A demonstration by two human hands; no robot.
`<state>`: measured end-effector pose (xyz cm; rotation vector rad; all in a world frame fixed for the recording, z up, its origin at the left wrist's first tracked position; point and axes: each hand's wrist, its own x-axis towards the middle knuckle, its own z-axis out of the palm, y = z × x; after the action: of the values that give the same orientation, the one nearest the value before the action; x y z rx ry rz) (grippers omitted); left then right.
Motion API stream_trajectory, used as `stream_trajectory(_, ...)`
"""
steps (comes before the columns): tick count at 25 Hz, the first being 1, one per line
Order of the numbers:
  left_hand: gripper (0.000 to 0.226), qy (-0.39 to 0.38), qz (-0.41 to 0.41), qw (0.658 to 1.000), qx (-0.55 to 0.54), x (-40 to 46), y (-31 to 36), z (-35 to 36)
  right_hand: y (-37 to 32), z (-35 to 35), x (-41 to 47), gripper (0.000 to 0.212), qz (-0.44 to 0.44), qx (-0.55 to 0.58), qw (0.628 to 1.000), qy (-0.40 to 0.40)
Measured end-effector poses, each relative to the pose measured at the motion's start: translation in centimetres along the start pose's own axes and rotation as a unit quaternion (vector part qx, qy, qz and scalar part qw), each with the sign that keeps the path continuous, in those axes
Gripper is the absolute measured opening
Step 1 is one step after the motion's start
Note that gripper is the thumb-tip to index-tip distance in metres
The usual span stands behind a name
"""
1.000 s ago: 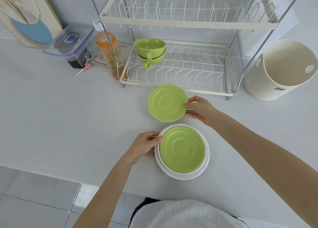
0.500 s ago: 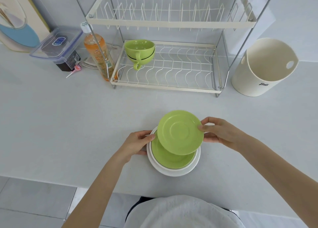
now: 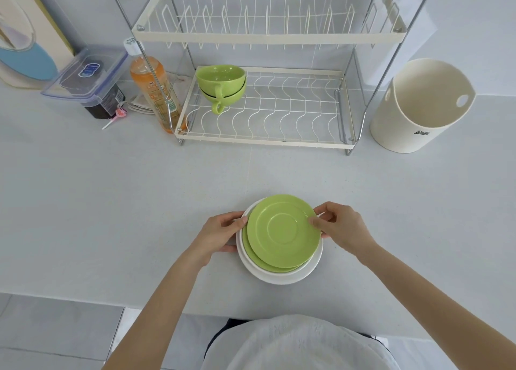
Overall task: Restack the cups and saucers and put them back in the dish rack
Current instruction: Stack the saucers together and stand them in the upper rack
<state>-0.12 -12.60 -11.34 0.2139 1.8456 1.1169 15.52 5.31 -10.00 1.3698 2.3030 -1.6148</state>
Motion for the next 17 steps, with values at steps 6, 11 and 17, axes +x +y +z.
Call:
stream_trajectory(6, 0.036, 0.002, -0.013, 1.0, 0.013, -0.2, 0.1, 0.0, 0.1, 0.8, -0.4, 0.018, -0.068, -0.057, 0.996, 0.02)
stream_trajectory(11, 0.037, -0.025, -0.01, 0.999, 0.022, -0.5, 0.5, -0.1, 0.2, 1.4, -0.7, 0.024, -0.084, -0.068, 0.993, 0.045)
stream_trajectory(17, 0.04, -0.055, -0.008, 0.998, 0.037, -0.4, 0.6, -0.5, 0.6, 0.9, -1.1, 0.045, -0.023, -0.063, 0.998, 0.018)
